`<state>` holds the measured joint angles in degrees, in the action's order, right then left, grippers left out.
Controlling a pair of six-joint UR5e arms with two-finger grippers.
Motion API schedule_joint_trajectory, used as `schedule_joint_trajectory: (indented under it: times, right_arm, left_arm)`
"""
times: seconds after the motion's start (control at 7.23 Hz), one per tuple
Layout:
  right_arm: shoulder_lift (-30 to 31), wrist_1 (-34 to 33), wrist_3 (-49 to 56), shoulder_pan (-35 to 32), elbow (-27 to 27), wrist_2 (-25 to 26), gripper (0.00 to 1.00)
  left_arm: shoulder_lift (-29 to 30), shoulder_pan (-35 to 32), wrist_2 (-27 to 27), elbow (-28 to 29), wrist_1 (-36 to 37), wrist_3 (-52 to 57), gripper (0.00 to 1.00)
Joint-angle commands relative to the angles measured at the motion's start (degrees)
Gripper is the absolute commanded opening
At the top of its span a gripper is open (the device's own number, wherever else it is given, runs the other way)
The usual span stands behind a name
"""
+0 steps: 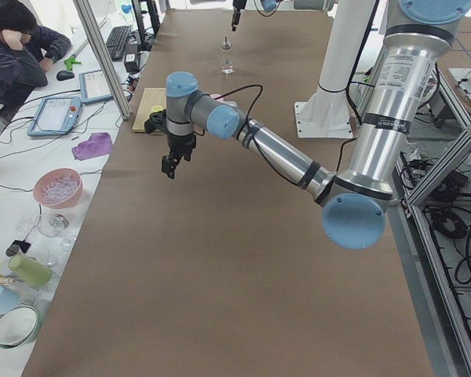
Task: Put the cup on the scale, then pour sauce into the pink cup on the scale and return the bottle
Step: 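Withdraw the left arm from the cup while the right arm reaches toward the bottle, then close the right gripper around the glass sauce bottle body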
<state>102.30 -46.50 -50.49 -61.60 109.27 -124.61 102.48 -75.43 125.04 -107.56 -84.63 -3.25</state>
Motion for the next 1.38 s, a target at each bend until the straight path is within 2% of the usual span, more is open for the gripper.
schedule_joint_trajectory:
  times: [0.0, 0.28, 0.41, 0.55, 0.69, 0.83, 1.24]
  right_arm:
    - [2.29, 0.09, -12.22, 13.55, 6.46, 14.85, 1.0]
    - [2.29, 0.09, -19.18, 26.47, 6.92, 33.12, 1.0]
    - [2.29, -0.08, -20.86, 31.49, 6.92, 41.04, 1.0]
    - [2.29, -0.17, -21.14, 33.63, 6.92, 44.68, 1.0]
    - [2.29, -0.17, -21.15, 33.91, 6.83, 45.42, 1.0]
    - [2.29, -0.17, -21.15, 34.79, 6.74, 47.51, 1.0]
    - [1.77, 0.26, -21.23, 37.86, 5.26, 55.42, 1.0]
  left_arm:
    - [-3.33, -4.89, 0.37, 2.17, -0.27, 2.36, 0.98]
    - [-5.26, -5.68, -0.06, 2.88, -0.19, 9.18, 0.98]
    - [-6.06, -8.56, 0.37, 5.06, -0.19, 13.4, 0.98]
    - [-7.8, -10.85, 1.25, 9.0, -0.36, 13.7, 0.98]
    - [-8.0, -14.18, 5.26, 12.34, -1.41, 15.53, 0.98]
    - [-9.04, -15.08, 6.69, 14.64, -1.59, 21.47, 0.98]
    - [-9.49, -15.8, 6.7, 14.05, -1.51, 22.05, 0.98]
